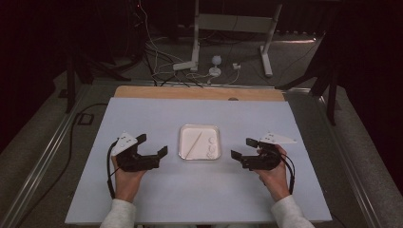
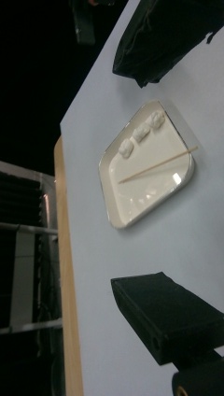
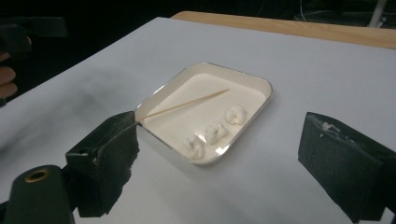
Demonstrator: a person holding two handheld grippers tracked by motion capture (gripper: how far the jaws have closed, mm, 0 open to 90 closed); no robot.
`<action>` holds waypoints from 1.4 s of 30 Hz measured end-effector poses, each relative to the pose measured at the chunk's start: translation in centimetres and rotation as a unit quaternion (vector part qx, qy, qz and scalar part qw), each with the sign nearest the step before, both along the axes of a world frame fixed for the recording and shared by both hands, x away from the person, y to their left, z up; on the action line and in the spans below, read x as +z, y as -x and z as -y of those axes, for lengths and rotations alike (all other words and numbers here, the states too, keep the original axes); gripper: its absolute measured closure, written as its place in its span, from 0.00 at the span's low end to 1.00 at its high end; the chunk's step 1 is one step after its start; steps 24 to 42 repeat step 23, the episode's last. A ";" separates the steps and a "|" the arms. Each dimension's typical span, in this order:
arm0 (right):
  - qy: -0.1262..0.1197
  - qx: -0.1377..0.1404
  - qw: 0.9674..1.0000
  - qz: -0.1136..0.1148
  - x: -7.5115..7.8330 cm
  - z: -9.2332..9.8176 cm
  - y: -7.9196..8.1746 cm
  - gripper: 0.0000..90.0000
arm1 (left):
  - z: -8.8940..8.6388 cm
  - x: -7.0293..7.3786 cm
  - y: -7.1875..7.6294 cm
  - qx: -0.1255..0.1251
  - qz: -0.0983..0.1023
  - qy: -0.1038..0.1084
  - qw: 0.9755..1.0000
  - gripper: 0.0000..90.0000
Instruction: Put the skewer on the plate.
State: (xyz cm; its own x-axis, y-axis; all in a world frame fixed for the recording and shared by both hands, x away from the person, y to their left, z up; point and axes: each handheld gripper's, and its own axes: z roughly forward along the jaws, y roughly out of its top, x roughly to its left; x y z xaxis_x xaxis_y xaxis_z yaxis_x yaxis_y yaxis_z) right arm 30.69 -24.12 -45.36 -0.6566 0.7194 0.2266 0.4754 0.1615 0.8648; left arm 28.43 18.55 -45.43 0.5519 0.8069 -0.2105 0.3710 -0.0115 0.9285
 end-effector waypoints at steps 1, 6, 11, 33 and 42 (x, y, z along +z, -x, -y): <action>0.002 -0.002 1.000 0.003 -0.1 0.2 0.2 0.13 | -0.4 -0.1 0.2 0.003 0.003 -0.002 1.000 0.02; 0.000 -0.011 1.000 0.007 -0.5 1.5 1.1 0.07 | -1.7 -0.3 1.2 0.004 0.018 -0.013 1.000 0.01; 0.002 -0.022 1.000 0.019 -0.7 2.8 1.9 0.01 | -2.5 -0.4 1.9 0.006 0.030 -0.024 0.999 0.01; -0.012 -0.047 0.998 0.049 -1.0 5.9 3.5 0.00 | -3.7 -0.5 2.8 0.019 0.038 -0.021 0.999 0.01; -0.012 -0.047 0.998 0.049 -1.0 5.9 3.5 0.00 | -3.7 -0.5 2.8 0.019 0.038 -0.021 0.999 0.01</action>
